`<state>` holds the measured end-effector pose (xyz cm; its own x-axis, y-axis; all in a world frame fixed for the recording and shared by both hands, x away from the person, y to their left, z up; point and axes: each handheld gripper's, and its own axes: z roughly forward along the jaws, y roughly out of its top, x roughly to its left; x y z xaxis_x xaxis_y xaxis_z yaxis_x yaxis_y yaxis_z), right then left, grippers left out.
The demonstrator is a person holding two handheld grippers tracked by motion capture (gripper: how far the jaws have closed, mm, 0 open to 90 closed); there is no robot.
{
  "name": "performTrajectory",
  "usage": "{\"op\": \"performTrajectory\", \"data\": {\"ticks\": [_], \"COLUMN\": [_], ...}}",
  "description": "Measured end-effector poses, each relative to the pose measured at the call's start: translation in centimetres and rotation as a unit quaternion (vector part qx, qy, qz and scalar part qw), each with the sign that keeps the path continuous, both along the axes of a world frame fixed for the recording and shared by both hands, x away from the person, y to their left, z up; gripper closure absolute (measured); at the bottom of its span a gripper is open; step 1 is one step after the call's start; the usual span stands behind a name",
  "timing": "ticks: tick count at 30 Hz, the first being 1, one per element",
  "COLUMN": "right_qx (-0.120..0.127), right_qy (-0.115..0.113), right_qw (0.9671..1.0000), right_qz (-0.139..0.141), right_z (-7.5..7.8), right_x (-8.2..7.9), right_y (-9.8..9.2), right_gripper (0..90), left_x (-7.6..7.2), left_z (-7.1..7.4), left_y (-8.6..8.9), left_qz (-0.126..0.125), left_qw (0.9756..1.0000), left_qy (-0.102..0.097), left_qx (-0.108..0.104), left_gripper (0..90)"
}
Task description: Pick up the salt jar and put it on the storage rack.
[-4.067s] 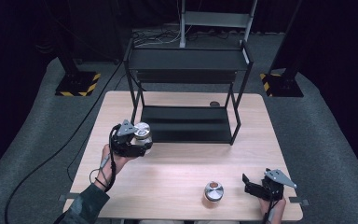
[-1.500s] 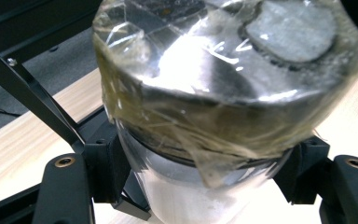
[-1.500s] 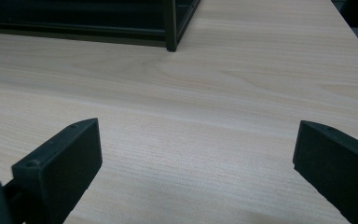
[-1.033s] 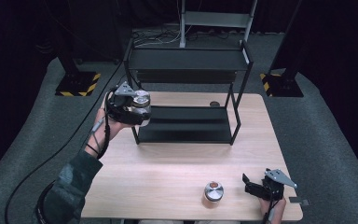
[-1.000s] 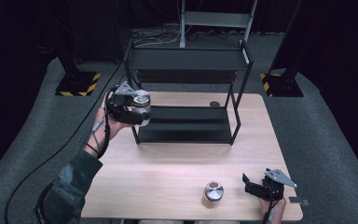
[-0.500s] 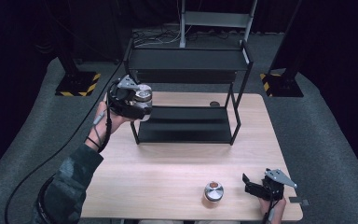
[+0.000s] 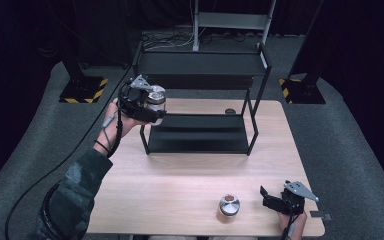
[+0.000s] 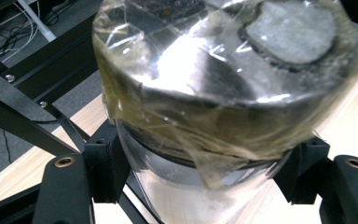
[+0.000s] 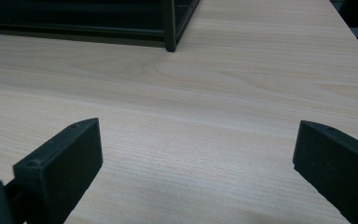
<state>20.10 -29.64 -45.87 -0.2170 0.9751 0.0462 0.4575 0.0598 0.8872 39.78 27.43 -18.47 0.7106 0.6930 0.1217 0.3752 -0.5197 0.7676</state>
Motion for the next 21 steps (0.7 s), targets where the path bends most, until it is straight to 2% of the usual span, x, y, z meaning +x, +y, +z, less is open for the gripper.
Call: {"op": "performTrajectory", "data": {"ticks": [21], "right_qx": [-0.001], "right_qy": [0.002], "right_qw": [1.0], "right_qz": [-0.001], "right_z": [0.1], "right_x": [0.1], "right_y": [0.1], "right_gripper": [0.2], "left_x": [1.0], "left_z": [2.2], "left_y": [-0.5], "left_qz": [0.002], "left_qw": [1.0], "left_qy": [-0.004], "left_qx": [0.008], "left_gripper": [30.5]}}
